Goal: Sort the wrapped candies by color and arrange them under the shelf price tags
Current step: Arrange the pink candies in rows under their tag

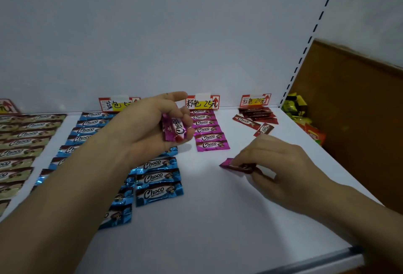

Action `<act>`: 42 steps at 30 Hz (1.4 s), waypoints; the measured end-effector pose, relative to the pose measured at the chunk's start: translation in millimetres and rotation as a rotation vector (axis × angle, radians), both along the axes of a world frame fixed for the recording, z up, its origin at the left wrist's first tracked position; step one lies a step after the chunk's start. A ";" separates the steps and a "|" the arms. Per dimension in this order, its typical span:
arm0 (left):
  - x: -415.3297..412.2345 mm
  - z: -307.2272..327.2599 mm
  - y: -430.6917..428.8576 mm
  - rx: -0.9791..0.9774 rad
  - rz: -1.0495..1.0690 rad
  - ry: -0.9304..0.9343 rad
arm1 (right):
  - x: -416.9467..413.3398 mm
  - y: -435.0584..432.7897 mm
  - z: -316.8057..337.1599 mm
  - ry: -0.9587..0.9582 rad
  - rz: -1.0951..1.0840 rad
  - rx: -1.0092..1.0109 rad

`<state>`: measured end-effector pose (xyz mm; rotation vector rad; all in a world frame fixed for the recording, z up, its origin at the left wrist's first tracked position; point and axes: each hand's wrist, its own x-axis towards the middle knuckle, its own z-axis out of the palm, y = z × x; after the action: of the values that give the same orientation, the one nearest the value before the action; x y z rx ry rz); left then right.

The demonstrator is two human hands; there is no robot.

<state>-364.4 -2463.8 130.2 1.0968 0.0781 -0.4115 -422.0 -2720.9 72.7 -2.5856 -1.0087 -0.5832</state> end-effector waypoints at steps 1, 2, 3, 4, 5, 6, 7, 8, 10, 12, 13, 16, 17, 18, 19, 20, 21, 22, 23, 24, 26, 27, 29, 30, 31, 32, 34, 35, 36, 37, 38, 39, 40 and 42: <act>-0.7 -0.3 -0.9 -0.005 0.001 0.004 | -1.5 1.9 0.2 0.006 0.030 -0.018; -1.9 0.0 -2.4 -0.007 0.012 0.003 | -3.0 5.9 0.0 0.033 0.068 -0.034; -2.7 0.4 -4.1 -0.014 0.028 0.000 | -4.6 11.0 -0.7 0.080 0.099 -0.044; -3.6 1.2 -5.8 -0.023 0.043 0.000 | -5.8 16.0 -0.7 0.142 0.109 -0.035; -4.1 1.8 -7.1 -0.030 0.057 0.001 | -5.9 19.3 0.4 0.210 0.097 -0.001; -4.9 2.2 -7.9 -0.033 0.067 -0.001 | -4.8 20.6 2.6 0.263 0.078 0.048; -5.4 2.2 -8.0 -0.034 0.069 -0.007 | -3.3 20.7 4.7 0.284 0.060 0.093; -5.9 2.5 -7.4 -0.035 0.063 -0.015 | -1.3 20.1 6.3 0.276 0.051 0.118; -6.1 2.4 -4.9 -0.029 0.037 -0.033 | 2.4 18.4 5.3 0.239 0.066 0.072; -5.0 1.8 -3.0 0.017 0.021 -0.056 | 1.6 19.4 0.4 0.258 0.091 -0.015; -4.2 1.3 -2.1 0.045 0.024 -0.067 | 0.1 20.2 -3.0 0.263 0.083 -0.040; -1.6 -0.5 0.3 0.089 0.036 -0.090 | -4.7 20.7 -10.9 0.221 -0.008 -0.066; -1.3 -0.6 0.8 0.100 0.039 -0.093 | -5.4 20.8 -12.1 0.218 -0.037 -0.073; -1.1 -0.4 1.2 0.107 0.051 -0.087 | -5.8 20.7 -12.7 0.219 -0.058 -0.081; -0.9 0.0 1.8 0.109 0.075 -0.074 | -5.5 20.4 -13.3 0.224 -0.073 -0.087; -0.3 0.1 2.4 0.112 0.102 -0.061 | -5.1 20.3 -13.7 0.232 -0.086 -0.094; 0.4 0.1 2.6 0.114 0.122 -0.054 | -4.7 20.5 -13.8 0.239 -0.102 -0.103; 0.9 0.2 2.7 0.116 0.132 -0.053 | -4.7 20.9 -13.6 0.243 -0.121 -0.116; 1.1 0.2 2.4 0.115 0.135 -0.055 | -4.4 21.5 -13.3 0.247 -0.140 -0.128; 1.3 0.0 2.3 0.109 0.138 -0.057 | -4.2 22.1 -12.8 0.253 -0.154 -0.136; 2.0 -0.9 1.6 0.098 0.149 -0.068 | -4.2 24.0 -11.4 0.267 -0.160 -0.149; 2.2 -1.2 1.5 0.096 0.157 -0.076 | -4.0 24.6 -11.1 0.270 -0.155 -0.157; 2.8 -1.8 1.8 0.105 0.181 -0.091 | -3.5 25.3 -10.9 0.266 -0.148 -0.180; 3.4 -2.3 2.4 0.121 0.189 -0.099 | -3.3 25.4 -10.8 0.263 -0.149 -0.185; 4.3 -2.9 3.2 0.142 0.193 -0.111 | -3.0 25.5 -11.3 0.259 -0.150 -0.183; 5.2 -3.9 4.1 0.170 0.196 -0.128 | -3.1 25.3 -11.8 0.255 -0.149 -0.176; 6.5 -6.2 5.3 0.263 0.215 -0.181 | -3.4 24.9 -12.9 0.247 -0.147 -0.160; 6.2 -6.8 5.3 0.320 0.222 -0.212 | -3.2 24.5 -13.0 0.244 -0.149 -0.143; 5.0 -7.2 4.8 0.371 0.218 -0.243 | -2.9 24.3 -12.0 0.239 -0.152 -0.085; 3.3 -7.2 3.8 0.413 0.202 -0.271 | -2.7 25.6 -9.0 0.233 -0.162 0.030; 1.6 -7.2 2.5 0.451 0.179 -0.300 | -1.9 28.8 -3.2 0.249 -0.180 0.203; 0.0 -7.9 1.1 0.491 0.154 -0.329 | -0.3 33.5 4.7 0.300 -0.189 0.418; -1.1 -8.8 -0.3 0.529 0.129 -0.358 | 2.3 38.6 13.5 0.387 -0.182 0.644; -3.8 -10.8 -3.7 0.584 0.079 -0.401 | 9.2 47.4 27.4 0.529 -0.171 0.909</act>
<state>-368.2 -2467.5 119.4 1.7282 -0.1219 -0.0858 -412.8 -2673.5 100.1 -1.8363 -0.2391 -0.2615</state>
